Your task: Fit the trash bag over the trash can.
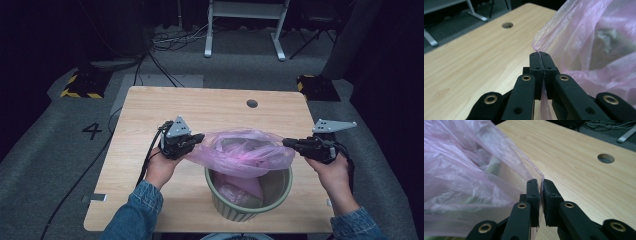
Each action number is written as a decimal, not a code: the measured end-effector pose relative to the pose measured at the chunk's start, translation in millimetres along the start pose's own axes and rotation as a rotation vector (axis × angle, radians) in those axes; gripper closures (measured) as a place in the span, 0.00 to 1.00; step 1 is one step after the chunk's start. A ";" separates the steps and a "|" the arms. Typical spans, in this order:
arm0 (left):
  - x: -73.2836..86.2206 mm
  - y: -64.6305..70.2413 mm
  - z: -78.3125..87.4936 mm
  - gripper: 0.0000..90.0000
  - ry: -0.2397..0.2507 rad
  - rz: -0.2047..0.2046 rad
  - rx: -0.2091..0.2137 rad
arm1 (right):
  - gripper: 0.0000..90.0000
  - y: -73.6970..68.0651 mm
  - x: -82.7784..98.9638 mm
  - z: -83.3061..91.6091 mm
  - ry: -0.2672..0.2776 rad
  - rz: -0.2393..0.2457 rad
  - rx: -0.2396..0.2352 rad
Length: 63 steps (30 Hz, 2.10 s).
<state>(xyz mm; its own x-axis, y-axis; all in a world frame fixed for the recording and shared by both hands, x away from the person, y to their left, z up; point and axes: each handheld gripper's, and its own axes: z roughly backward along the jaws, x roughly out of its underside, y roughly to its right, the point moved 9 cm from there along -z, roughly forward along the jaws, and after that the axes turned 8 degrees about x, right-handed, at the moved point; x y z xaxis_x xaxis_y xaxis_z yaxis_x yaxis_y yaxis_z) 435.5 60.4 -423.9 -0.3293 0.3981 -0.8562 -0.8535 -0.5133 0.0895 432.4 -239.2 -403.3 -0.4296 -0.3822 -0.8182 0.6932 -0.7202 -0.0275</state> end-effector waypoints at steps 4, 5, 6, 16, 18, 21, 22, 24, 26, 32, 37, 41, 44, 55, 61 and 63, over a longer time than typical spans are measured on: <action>14.8 -1.8 -9.8 0.99 -0.073 0.029 0.016 | 0.99 1.6 9.2 -5.8 -0.041 0.014 0.006; 17.2 -2.5 -10.8 0.99 -0.078 0.033 0.017 | 0.99 2.8 12.2 -6.8 -0.050 0.013 0.009; 19.1 -2.9 -11.5 0.99 -0.078 0.041 0.019 | 1.00 4.3 15.2 -7.8 -0.059 0.011 0.015; 36.3 0.1 -12.1 1.00 -0.127 0.035 0.032 | 1.00 11.5 48.5 -15.1 -0.139 -0.006 0.012; 44.4 -0.4 -9.1 1.00 -0.130 0.051 0.042 | 1.00 11.5 55.9 -13.8 -0.147 -0.013 0.008; 54.2 -2.1 -3.2 1.00 -0.104 0.095 0.080 | 1.00 9.9 66.0 -10.9 -0.155 -0.022 -0.007; 55.4 -0.5 -1.7 1.00 -0.091 0.112 0.099 | 1.00 7.9 68.1 -10.3 -0.155 -0.026 -0.021; 56.1 1.8 1.3 0.99 -0.086 0.106 0.093 | 1.00 3.2 70.1 -9.6 -0.154 -0.013 -0.026; 54.5 2.5 5.4 0.87 -0.080 0.089 0.061 | 0.99 -0.7 70.4 -8.6 -0.158 0.013 -0.010; 44.8 8.3 25.1 0.43 0.008 0.133 0.109 | 0.50 3.7 55.7 4.6 -0.043 0.006 0.044; 34.7 10.2 49.1 0.42 0.089 0.130 0.110 | 0.47 5.3 39.0 28.9 0.056 0.014 0.086; 19.3 15.6 76.7 0.42 0.195 0.124 0.137 | 0.47 3.8 27.1 46.2 0.106 0.026 0.085; 11.2 27.6 89.0 0.42 0.230 0.086 0.169 | 0.47 -1.6 17.7 59.1 0.141 0.053 0.080; -1.0 44.9 57.8 0.44 0.116 -0.051 0.129 | 0.41 -47.7 -2.8 83.0 0.196 0.181 -0.004; -8.0 50.3 49.4 0.78 0.096 -0.070 0.150 | 0.55 -56.1 -9.3 68.8 0.180 0.190 -0.035; -10.8 56.1 52.0 0.88 0.108 -0.099 0.151 | 0.70 -58.8 -8.7 62.4 0.159 0.203 -0.039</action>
<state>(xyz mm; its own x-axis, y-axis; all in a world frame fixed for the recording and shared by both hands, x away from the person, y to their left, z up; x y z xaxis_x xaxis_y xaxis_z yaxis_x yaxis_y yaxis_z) 370.2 66.8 -383.2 -0.2022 0.3527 -0.9136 -0.9330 -0.3529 0.0702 359.3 -229.7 -358.7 -0.1856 -0.4186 -0.8890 0.7787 -0.6144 0.1268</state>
